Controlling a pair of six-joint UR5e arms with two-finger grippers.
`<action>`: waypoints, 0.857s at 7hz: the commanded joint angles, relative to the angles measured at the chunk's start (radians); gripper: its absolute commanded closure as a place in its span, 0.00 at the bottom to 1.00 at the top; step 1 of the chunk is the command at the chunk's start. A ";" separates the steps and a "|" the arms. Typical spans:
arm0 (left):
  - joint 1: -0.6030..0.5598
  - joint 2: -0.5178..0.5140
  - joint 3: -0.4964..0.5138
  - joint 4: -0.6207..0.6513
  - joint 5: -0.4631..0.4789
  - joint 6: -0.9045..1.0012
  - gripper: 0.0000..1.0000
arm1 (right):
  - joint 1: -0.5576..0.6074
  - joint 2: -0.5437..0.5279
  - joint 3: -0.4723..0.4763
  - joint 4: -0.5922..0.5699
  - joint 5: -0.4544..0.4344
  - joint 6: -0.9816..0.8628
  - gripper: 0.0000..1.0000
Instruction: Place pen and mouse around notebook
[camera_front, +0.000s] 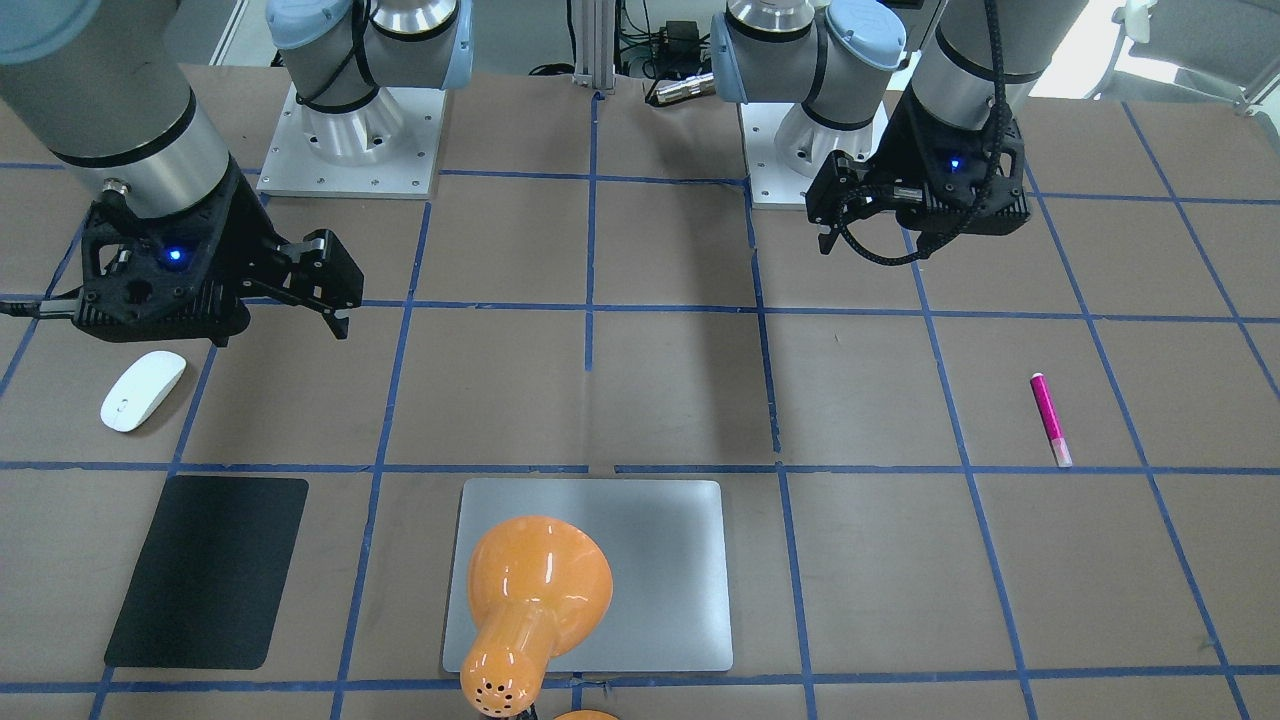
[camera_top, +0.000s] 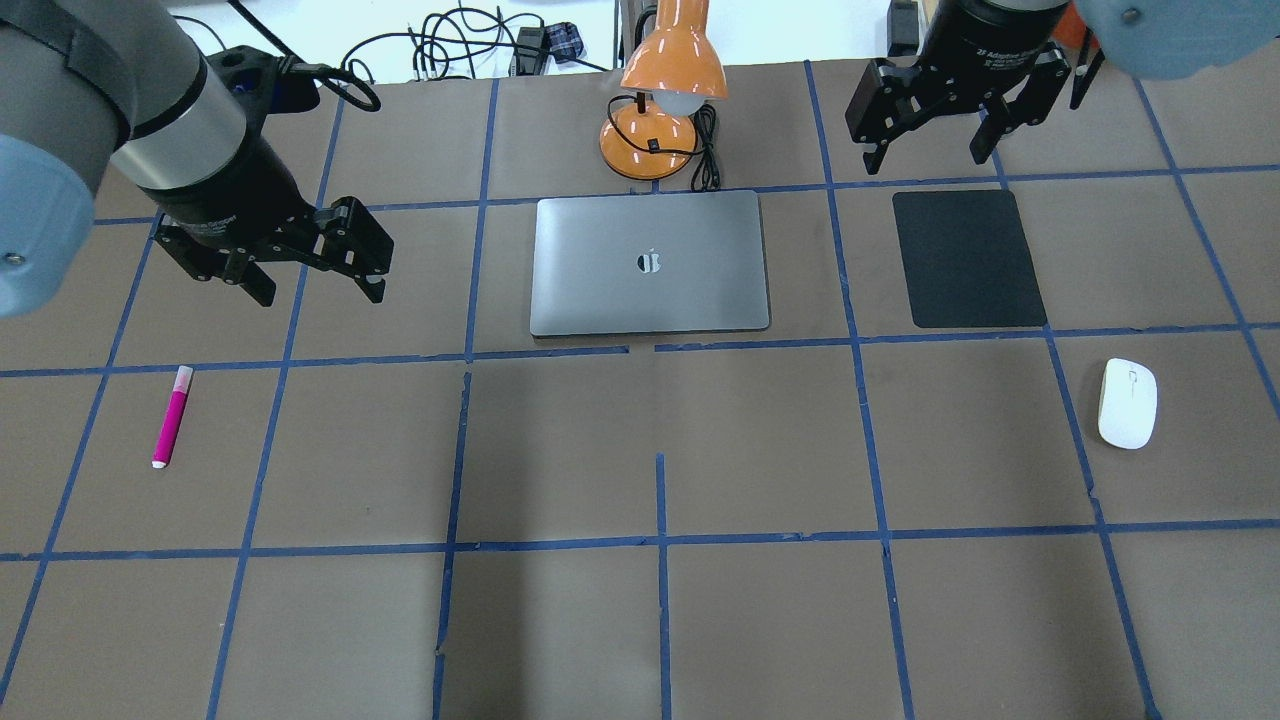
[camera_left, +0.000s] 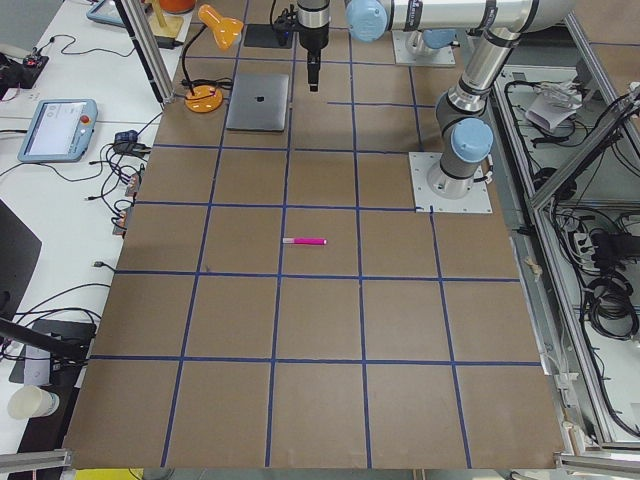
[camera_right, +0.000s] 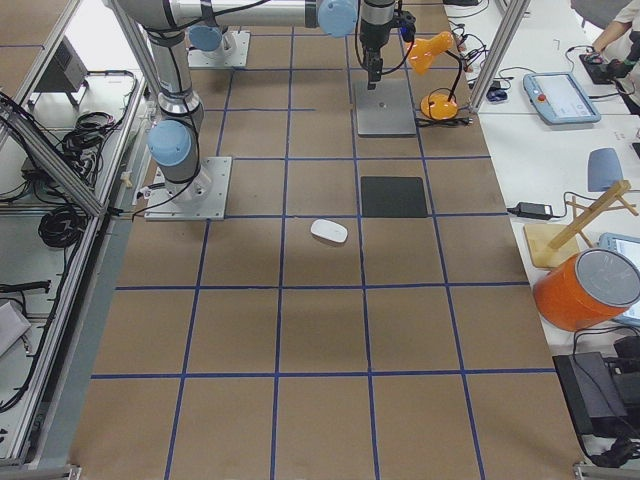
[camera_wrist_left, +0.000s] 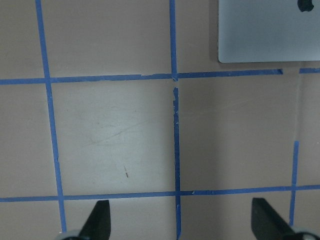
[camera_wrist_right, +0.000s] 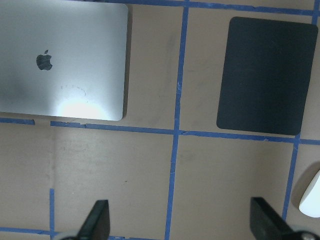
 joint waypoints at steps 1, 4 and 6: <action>0.000 -0.001 -0.003 0.000 -0.003 0.000 0.00 | 0.000 0.000 0.000 0.000 0.000 0.000 0.00; 0.002 -0.003 -0.005 0.003 -0.004 0.000 0.00 | 0.000 0.000 0.001 0.000 0.000 0.000 0.00; 0.002 -0.004 -0.005 0.005 -0.003 0.000 0.00 | -0.015 0.005 0.007 0.000 -0.003 -0.040 0.00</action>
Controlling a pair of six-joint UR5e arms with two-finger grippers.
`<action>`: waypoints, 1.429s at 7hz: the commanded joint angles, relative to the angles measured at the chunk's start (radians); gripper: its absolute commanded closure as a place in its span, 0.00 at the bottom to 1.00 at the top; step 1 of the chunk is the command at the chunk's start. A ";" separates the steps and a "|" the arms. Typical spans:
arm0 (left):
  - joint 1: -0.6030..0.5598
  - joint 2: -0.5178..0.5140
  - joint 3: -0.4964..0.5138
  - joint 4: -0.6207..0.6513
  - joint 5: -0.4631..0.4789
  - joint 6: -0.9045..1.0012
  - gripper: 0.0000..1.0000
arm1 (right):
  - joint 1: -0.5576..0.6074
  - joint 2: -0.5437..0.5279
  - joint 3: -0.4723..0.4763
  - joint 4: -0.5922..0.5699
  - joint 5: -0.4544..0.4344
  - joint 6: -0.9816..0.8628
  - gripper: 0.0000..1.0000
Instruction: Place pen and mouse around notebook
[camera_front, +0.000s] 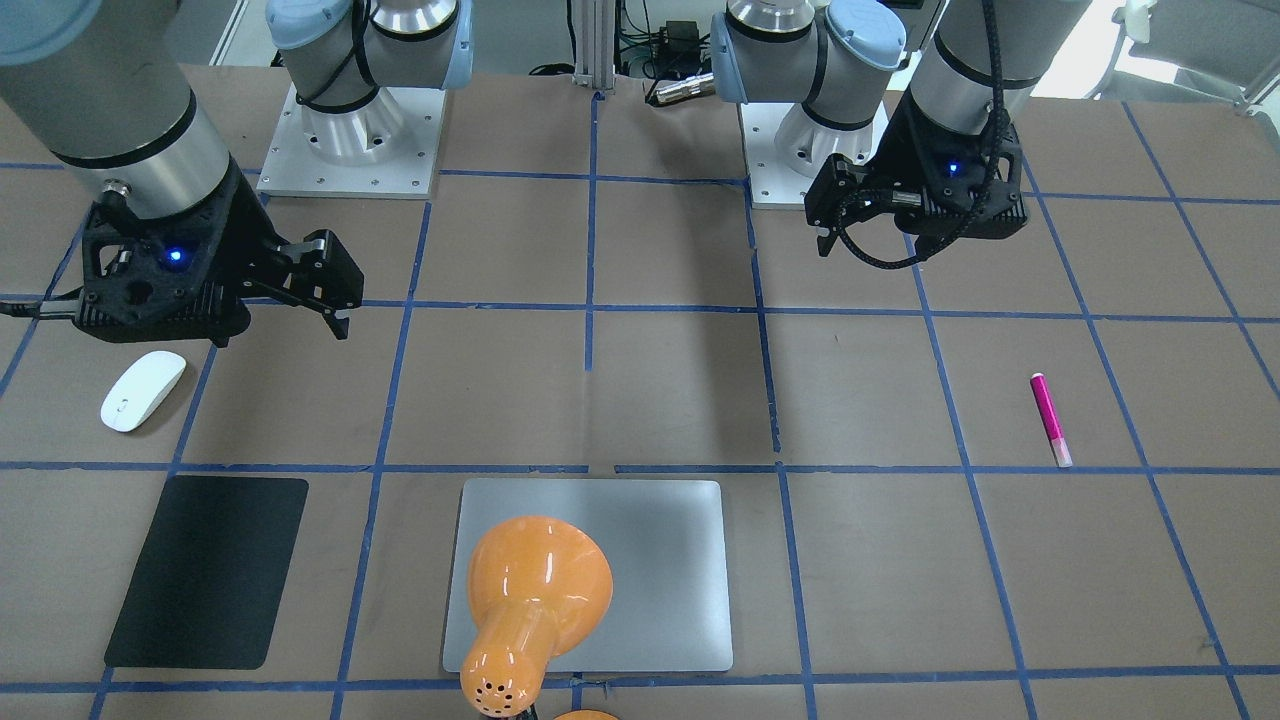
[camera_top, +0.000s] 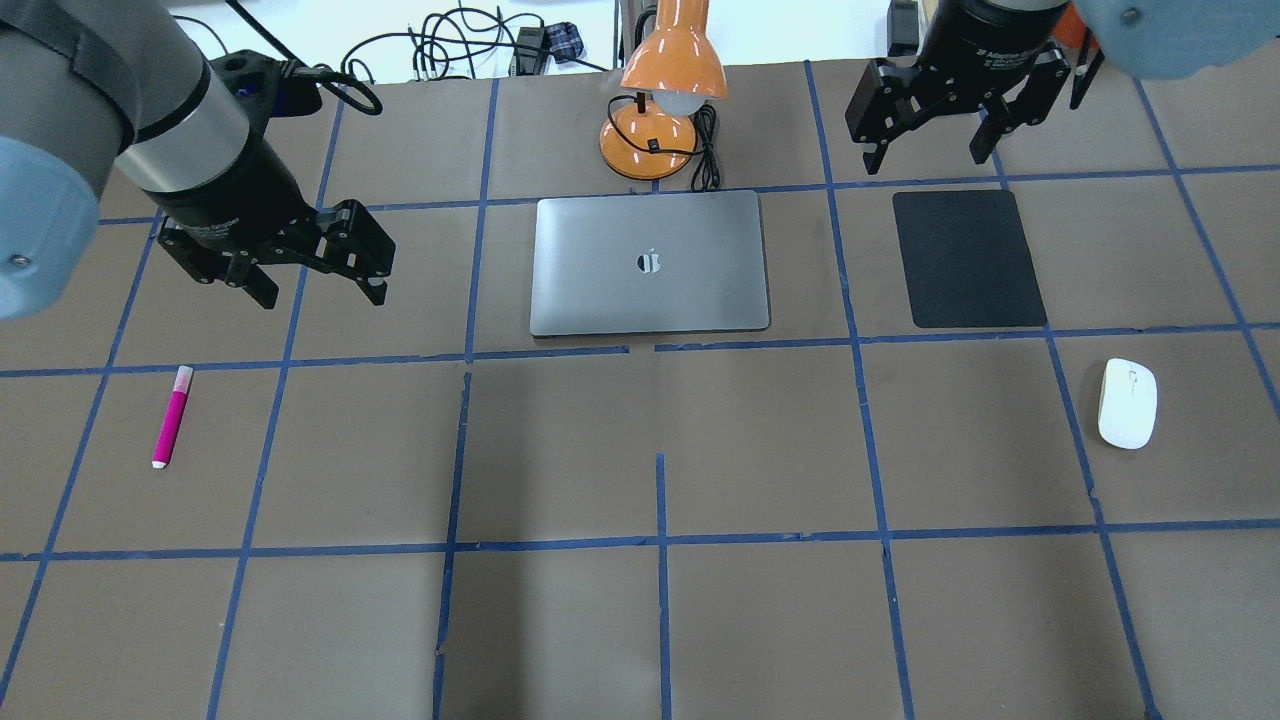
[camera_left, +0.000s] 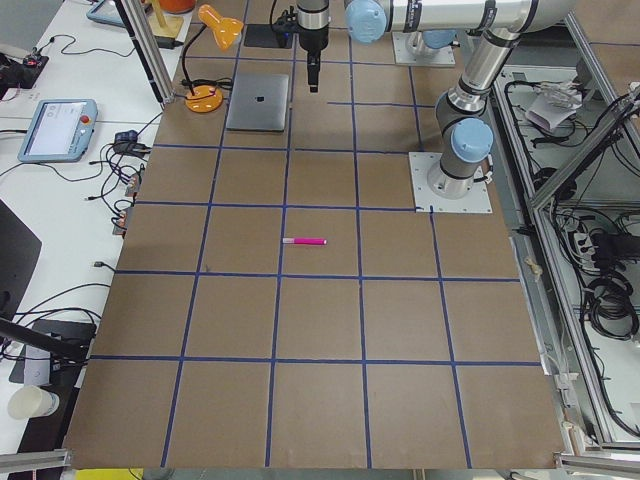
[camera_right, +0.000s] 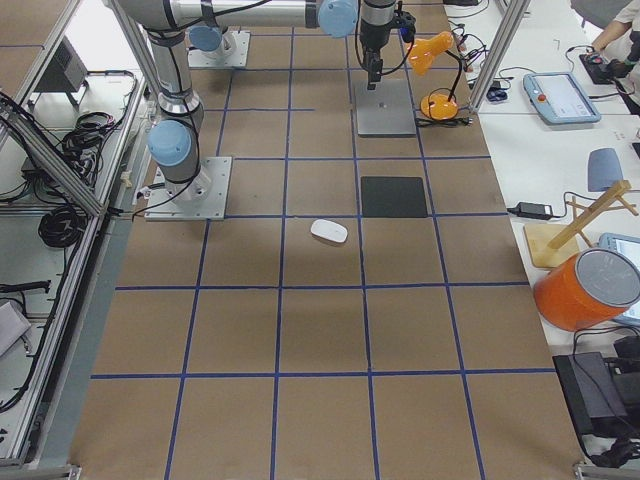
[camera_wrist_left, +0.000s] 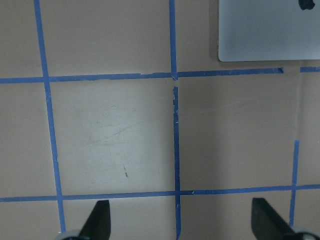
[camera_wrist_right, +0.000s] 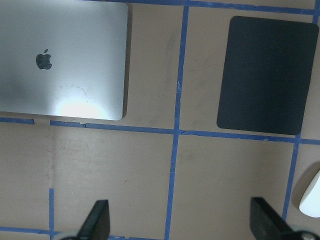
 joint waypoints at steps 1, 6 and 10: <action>0.005 -0.004 0.000 0.004 0.000 0.000 0.00 | -0.072 0.004 0.009 0.003 -0.011 -0.079 0.00; 0.275 -0.058 -0.014 0.056 0.081 0.029 0.00 | -0.430 0.182 0.169 -0.253 -0.060 -0.364 0.00; 0.593 -0.176 -0.139 0.296 0.075 0.453 0.00 | -0.501 0.239 0.310 -0.334 -0.065 -0.301 0.00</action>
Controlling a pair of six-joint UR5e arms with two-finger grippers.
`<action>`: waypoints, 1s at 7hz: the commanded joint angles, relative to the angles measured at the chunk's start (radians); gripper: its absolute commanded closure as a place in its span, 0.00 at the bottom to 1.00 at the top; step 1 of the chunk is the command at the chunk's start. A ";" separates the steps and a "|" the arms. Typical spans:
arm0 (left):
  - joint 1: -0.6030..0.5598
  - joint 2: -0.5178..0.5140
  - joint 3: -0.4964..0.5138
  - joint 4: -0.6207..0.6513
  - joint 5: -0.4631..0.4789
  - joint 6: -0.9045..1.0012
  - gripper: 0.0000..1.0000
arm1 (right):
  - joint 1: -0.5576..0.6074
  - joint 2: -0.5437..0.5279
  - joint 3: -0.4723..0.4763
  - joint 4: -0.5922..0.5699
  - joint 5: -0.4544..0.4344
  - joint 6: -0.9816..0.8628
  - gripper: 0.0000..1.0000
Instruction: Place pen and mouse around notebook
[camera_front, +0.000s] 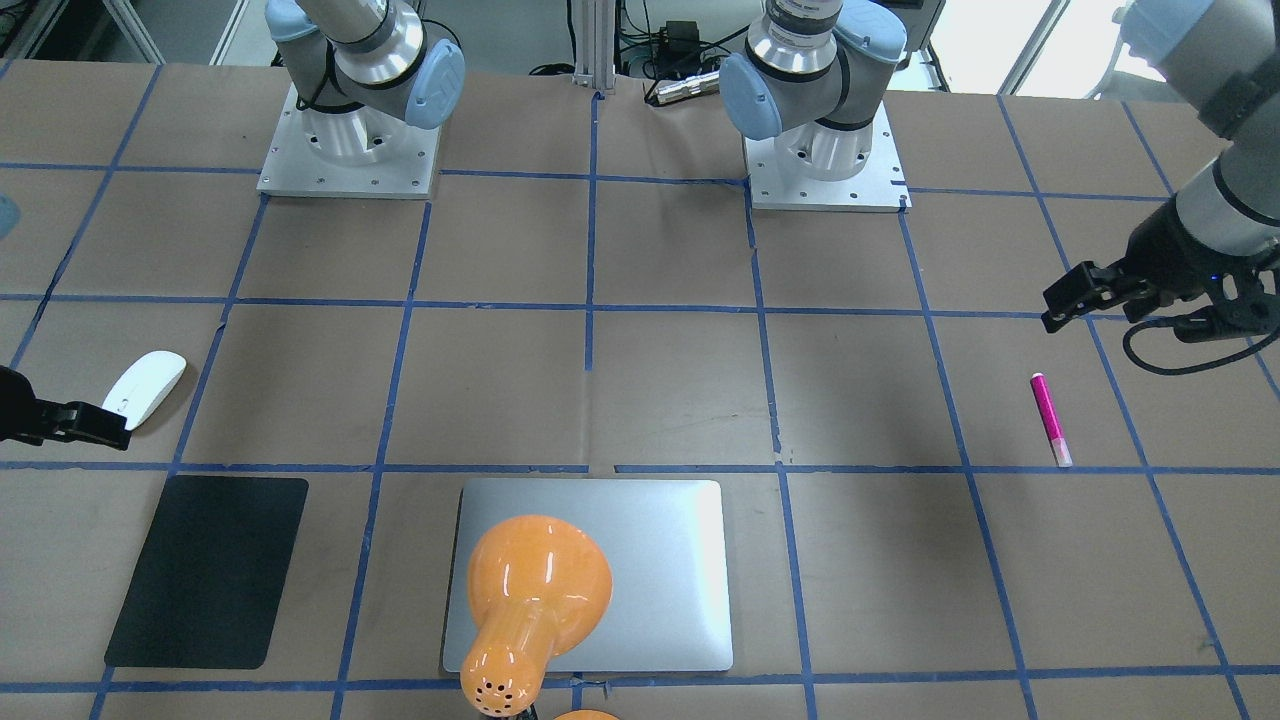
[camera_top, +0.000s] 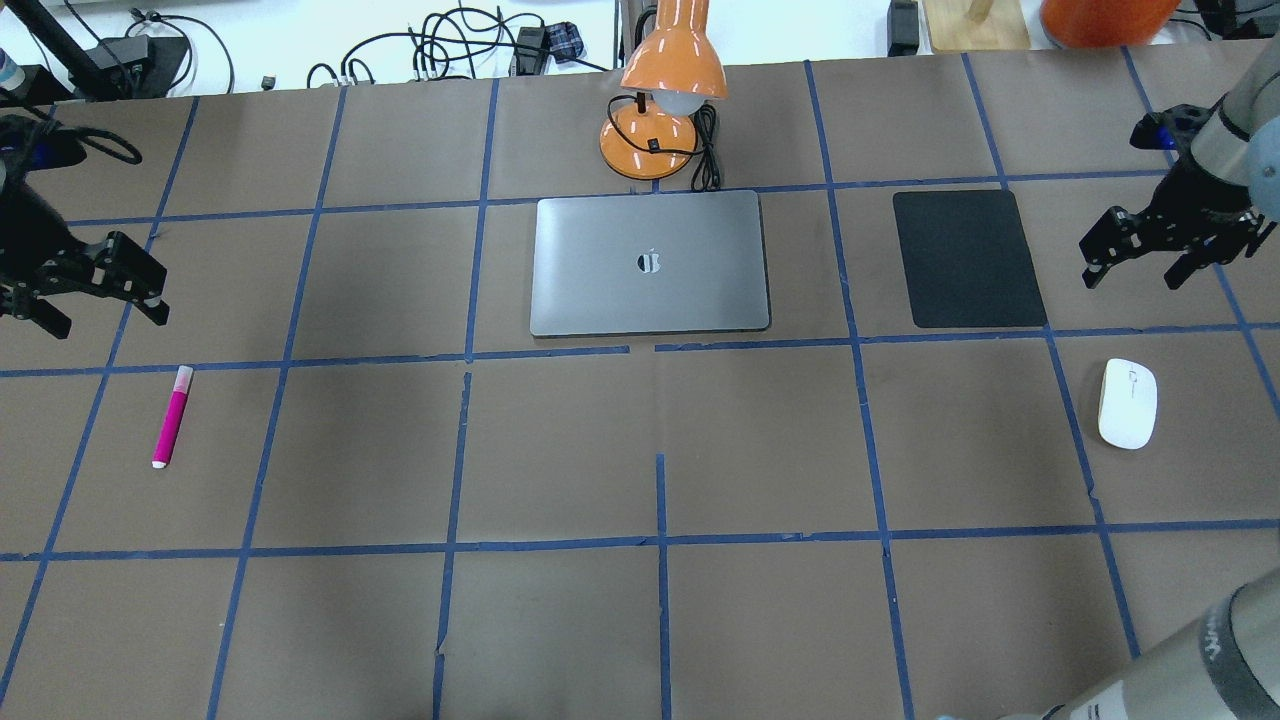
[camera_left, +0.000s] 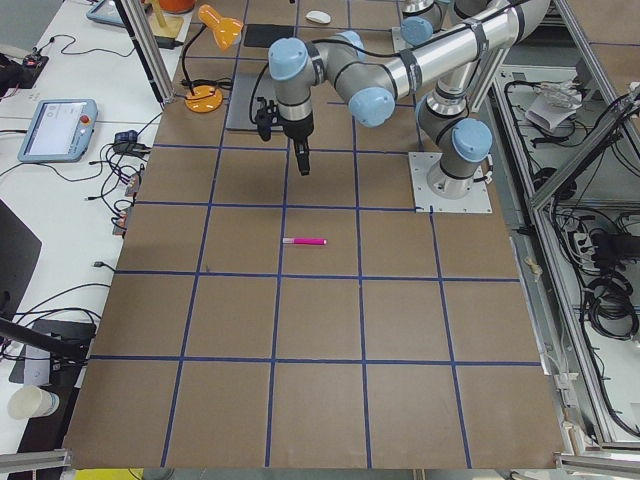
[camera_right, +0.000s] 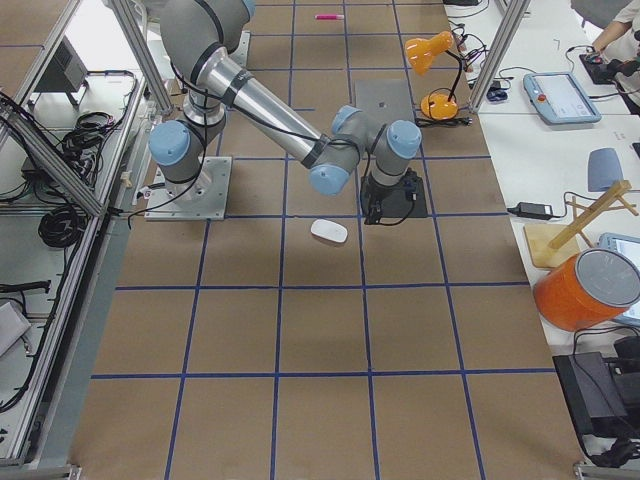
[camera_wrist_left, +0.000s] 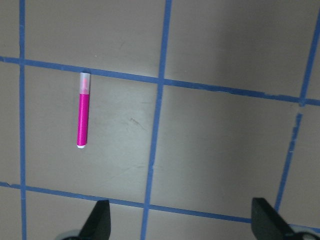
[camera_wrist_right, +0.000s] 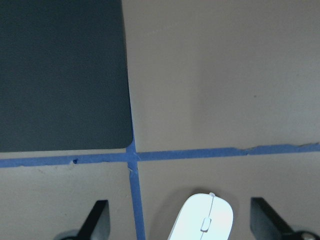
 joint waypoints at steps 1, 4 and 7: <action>0.111 -0.070 -0.116 0.238 0.001 0.181 0.00 | -0.043 -0.002 0.087 -0.009 -0.005 0.038 0.00; 0.113 -0.164 -0.139 0.297 -0.006 0.185 0.00 | -0.084 -0.004 0.183 -0.096 -0.065 0.084 0.00; 0.116 -0.253 -0.125 0.328 0.001 0.187 0.00 | -0.094 -0.007 0.294 -0.217 -0.070 0.107 0.00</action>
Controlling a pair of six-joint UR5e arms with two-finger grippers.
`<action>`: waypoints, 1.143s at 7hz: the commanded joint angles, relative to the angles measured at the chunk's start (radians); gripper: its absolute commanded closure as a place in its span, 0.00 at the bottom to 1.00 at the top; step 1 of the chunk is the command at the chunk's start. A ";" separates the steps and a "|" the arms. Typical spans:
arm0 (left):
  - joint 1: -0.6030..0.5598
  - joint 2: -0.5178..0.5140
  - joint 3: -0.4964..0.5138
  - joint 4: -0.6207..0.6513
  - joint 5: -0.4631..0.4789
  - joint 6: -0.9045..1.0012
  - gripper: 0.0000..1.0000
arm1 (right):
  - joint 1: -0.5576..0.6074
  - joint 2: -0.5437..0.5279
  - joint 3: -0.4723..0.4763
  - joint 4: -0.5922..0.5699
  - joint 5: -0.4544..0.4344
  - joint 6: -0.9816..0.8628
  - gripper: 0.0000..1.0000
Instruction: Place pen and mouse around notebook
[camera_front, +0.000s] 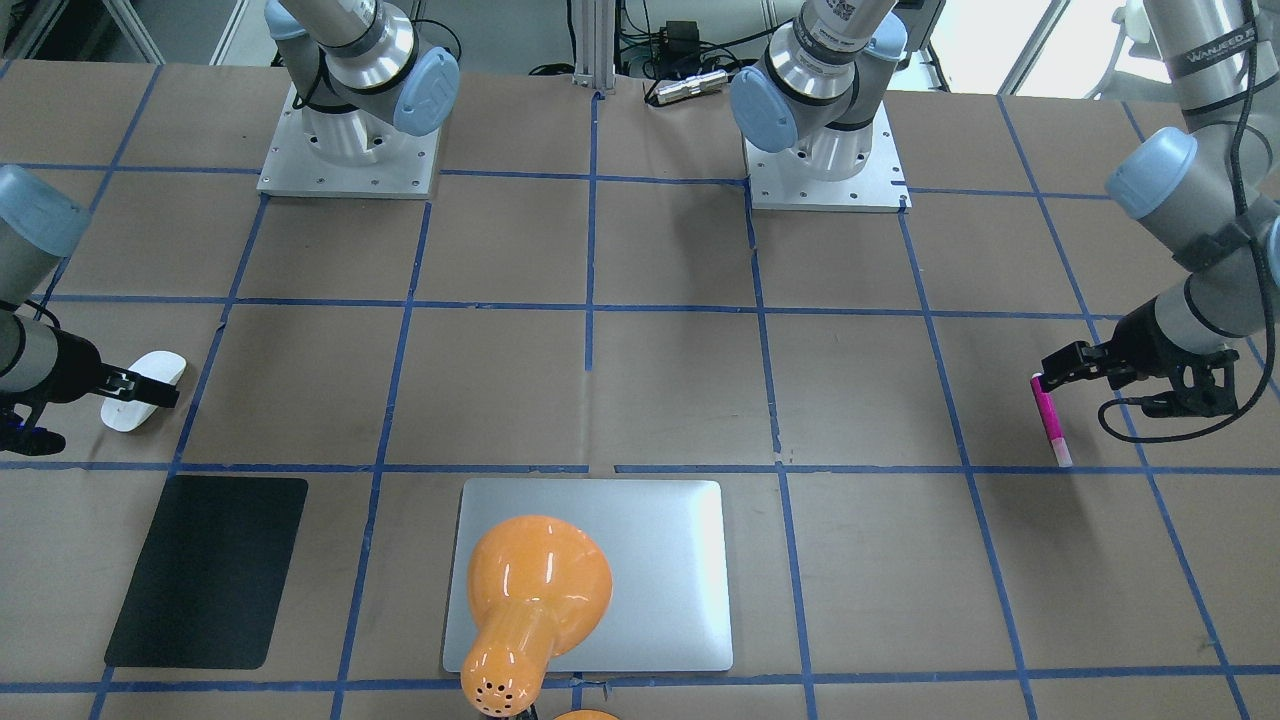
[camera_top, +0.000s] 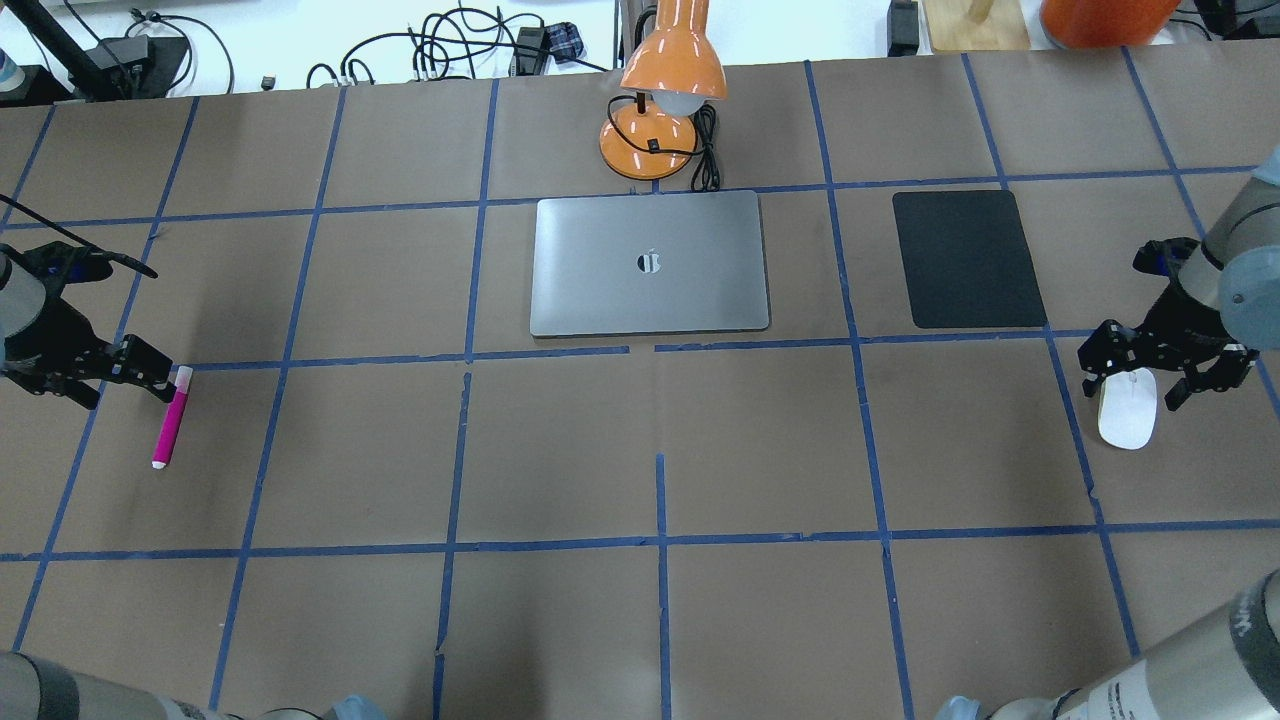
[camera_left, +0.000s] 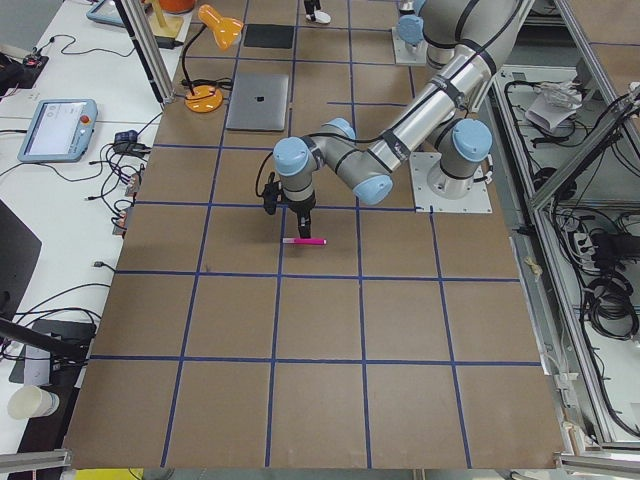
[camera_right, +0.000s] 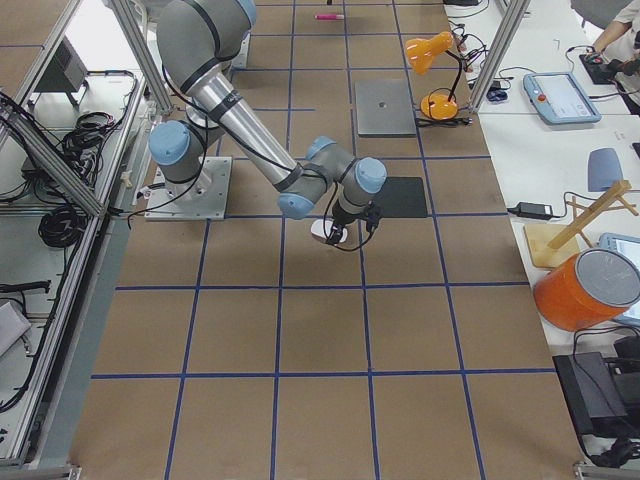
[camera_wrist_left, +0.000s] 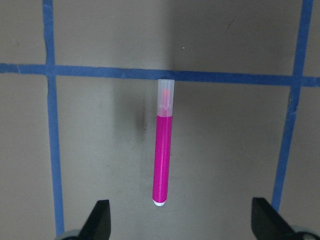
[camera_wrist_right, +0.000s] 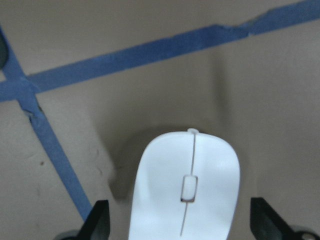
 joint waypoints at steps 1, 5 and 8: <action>0.002 -0.057 0.005 0.039 0.004 -0.008 0.00 | -0.007 -0.001 0.041 -0.057 -0.003 0.006 0.00; 0.002 -0.118 0.006 0.074 0.005 0.003 0.15 | -0.007 -0.009 0.030 -0.074 -0.005 -0.007 0.63; 0.002 -0.143 0.008 0.085 0.005 0.003 0.50 | 0.017 -0.118 0.005 -0.023 0.035 -0.008 0.75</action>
